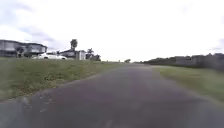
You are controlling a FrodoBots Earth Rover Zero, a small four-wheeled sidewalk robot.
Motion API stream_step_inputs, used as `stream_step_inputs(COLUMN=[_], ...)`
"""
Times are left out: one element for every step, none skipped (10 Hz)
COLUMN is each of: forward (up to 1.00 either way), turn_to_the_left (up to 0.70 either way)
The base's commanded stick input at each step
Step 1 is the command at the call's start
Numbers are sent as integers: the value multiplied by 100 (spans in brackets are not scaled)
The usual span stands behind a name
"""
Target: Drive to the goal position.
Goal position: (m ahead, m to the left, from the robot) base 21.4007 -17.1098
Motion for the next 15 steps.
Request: stream_step_inputs(forward=[70, 70, 70, 70, 70, 70, 70, 70, 70, 70, 70, 70, 70, 70, 70], turn_to_the_left=[0, 0, 0, 0, 0, 0, 0, 0, 1, 2, 3, 3, 3, 5, 8])
